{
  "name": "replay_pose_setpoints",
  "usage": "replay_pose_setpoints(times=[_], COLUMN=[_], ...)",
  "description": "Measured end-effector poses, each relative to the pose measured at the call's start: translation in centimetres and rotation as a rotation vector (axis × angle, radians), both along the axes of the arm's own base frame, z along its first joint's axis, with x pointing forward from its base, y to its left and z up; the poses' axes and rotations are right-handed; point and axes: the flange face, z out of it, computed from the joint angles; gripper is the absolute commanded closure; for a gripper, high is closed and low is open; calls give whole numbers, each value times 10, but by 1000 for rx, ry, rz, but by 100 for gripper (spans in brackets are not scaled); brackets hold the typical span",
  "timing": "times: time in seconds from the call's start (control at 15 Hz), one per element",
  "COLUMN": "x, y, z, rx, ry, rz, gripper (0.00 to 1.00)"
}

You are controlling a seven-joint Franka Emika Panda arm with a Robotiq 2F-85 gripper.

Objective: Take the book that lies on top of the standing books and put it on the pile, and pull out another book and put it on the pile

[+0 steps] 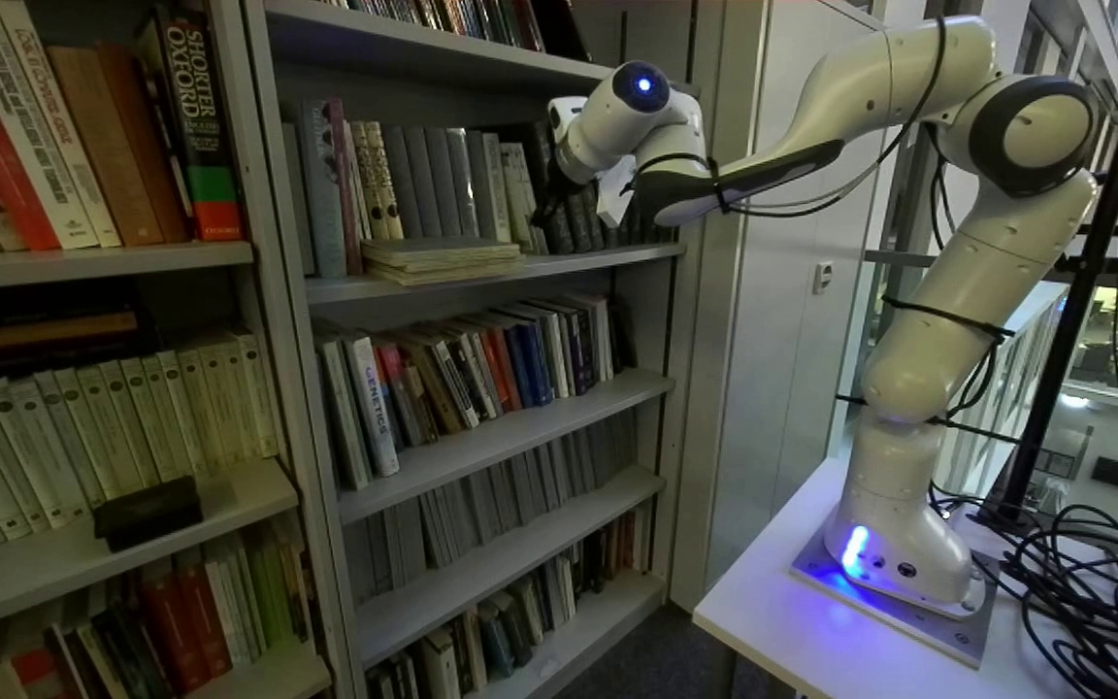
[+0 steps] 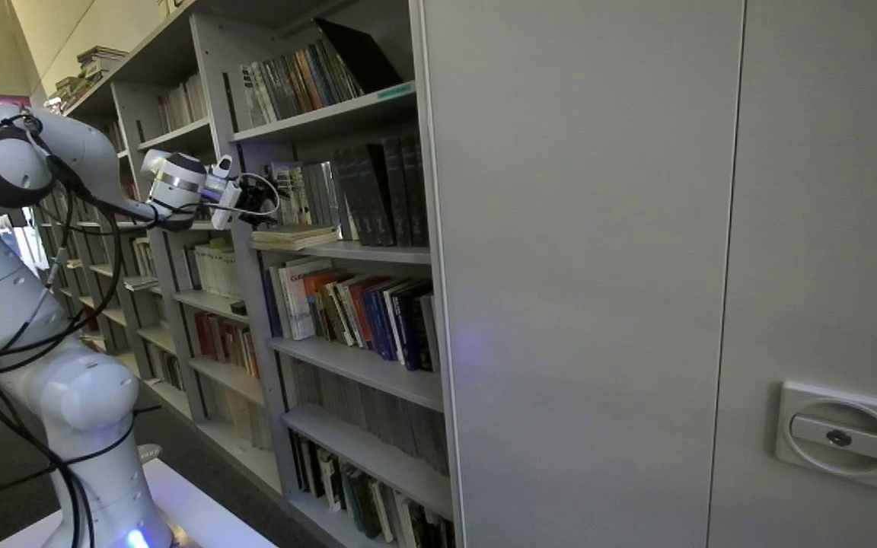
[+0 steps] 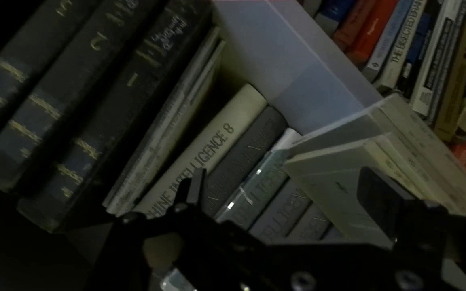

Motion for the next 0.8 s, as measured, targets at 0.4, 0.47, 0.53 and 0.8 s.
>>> replay_pose_setpoints(times=[0.4, 0.47, 0.53, 0.8], x=[42, 49, 56, 75], y=[-47, -50, -52, -64], z=[14, 14, 15, 16], rx=[120, 166, 216, 383], ry=[-12, 29, 75, 223], rz=[-314, -329, -332, -338], gripper=[0, 16, 26, 57])
